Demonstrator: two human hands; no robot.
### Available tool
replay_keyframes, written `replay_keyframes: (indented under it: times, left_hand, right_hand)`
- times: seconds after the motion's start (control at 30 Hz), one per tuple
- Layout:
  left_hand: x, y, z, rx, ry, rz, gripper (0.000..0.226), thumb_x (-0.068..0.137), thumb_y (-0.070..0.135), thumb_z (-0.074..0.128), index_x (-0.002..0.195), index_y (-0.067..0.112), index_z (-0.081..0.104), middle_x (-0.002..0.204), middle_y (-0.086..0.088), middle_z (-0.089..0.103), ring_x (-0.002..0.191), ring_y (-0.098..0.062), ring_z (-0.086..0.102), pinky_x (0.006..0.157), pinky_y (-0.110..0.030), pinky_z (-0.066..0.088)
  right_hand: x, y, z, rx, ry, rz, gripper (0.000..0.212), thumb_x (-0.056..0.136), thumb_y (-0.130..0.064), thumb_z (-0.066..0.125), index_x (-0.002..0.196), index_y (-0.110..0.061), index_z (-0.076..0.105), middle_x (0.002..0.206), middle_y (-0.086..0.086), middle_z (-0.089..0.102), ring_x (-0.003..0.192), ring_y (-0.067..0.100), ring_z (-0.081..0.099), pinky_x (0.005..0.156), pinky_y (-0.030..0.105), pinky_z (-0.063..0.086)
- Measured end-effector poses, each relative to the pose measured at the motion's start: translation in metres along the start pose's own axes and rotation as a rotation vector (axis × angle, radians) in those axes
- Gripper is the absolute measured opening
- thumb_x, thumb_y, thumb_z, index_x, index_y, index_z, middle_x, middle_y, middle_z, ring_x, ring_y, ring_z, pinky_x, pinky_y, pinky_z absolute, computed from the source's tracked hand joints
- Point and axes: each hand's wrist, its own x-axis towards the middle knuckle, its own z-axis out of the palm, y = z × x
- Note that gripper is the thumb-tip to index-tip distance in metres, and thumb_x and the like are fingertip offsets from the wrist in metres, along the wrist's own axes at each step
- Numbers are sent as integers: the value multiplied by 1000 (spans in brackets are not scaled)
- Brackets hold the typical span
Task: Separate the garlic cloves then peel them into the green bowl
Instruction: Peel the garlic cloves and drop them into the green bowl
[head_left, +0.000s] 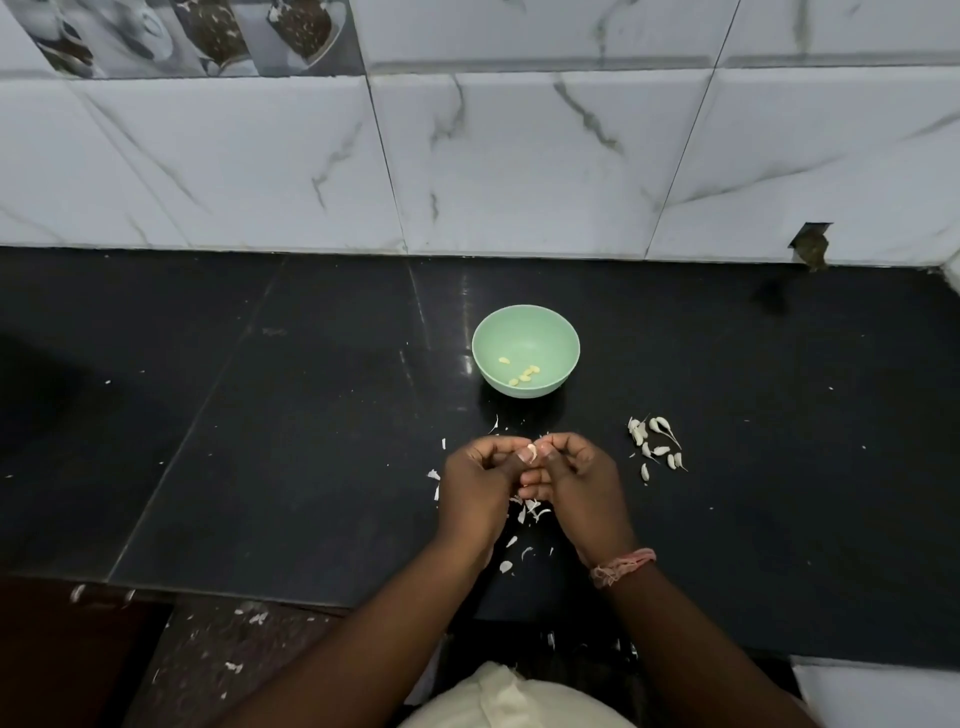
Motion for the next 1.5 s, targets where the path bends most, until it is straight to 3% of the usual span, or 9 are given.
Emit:
replay_keyframes:
  times: [0.17, 0.37, 0.6, 0.73, 0.8, 1.0, 1.13, 1.33, 1.5]
  left_hand:
    - [-3, 0, -1, -18, 58, 54, 12, 90, -3, 70, 99, 3, 75, 80, -17, 75, 67, -18, 69, 61, -25, 57]
    - [-2, -3, -4, -26, 13, 82, 23, 88, -3, 73, 107, 9, 76, 93, -14, 78, 82, -21, 73, 81, -33, 61]
    - [-8, 0, -5, -28, -16, 104, 18, 90, -7, 68, 98, 6, 77, 85, -11, 77, 76, -18, 73, 69, -25, 58]
    - [-11, 3, -9, 51, -55, 164, 16, 90, 1, 71, 103, 7, 78, 88, -8, 79, 79, -16, 75, 72, -24, 57]
    - [-11, 4, -10, 86, -73, 177, 17, 90, 3, 72, 105, 8, 79, 91, -6, 79, 81, -14, 74, 74, -22, 56]
    - [-8, 4, -12, 295, -81, 251, 23, 91, 7, 70, 110, 16, 79, 89, -3, 79, 85, -15, 73, 77, -26, 56]
    - [-7, 4, -10, 226, 3, 208, 19, 90, 5, 72, 108, 9, 77, 81, -5, 77, 74, -13, 72, 70, -23, 56]
    - [-13, 3, -7, 142, -2, 230, 10, 92, 5, 71, 100, 5, 77, 83, -8, 77, 73, -9, 71, 70, -20, 55]
    - [-10, 1, -6, 113, 3, 222, 18, 89, -2, 72, 102, 8, 78, 87, -9, 78, 75, -13, 68, 73, -24, 57]
  right_hand:
    - [-4, 1, 0, -198, 19, -140, 18, 98, 1, 58, 91, -8, 71, 68, 5, 71, 59, 11, 66, 60, 23, 56]
    - [-6, 0, -4, -175, 16, -166, 14, 97, -2, 63, 97, -9, 75, 75, 7, 77, 71, 23, 76, 72, 34, 62]
    - [-6, -7, -9, -189, -33, -132, 11, 95, -3, 66, 91, -8, 75, 73, 12, 75, 71, 35, 75, 72, 49, 62]
    - [-6, -12, -13, -207, -65, -145, 11, 94, 0, 64, 89, -4, 73, 71, 12, 75, 67, 24, 74, 62, 34, 59]
    - [-7, -10, -12, -252, -58, -172, 9, 93, -3, 66, 89, -8, 72, 72, 8, 75, 69, 20, 74, 62, 34, 59]
    - [-7, -6, -21, -689, -27, -589, 16, 91, -9, 68, 101, -19, 76, 95, -7, 68, 87, 6, 66, 81, 27, 54]
    - [-5, -7, -23, -715, -39, -602, 8, 91, -10, 69, 94, -17, 73, 90, -5, 66, 82, 9, 64, 76, 33, 54]
    - [-9, -4, -19, -764, 11, -591, 9, 86, -9, 71, 82, -15, 67, 81, -9, 57, 73, 3, 54, 67, 7, 37]
    - [-10, -7, -15, -728, 35, -572, 12, 83, -6, 72, 75, -12, 65, 74, -9, 54, 70, -9, 55, 61, 4, 34]
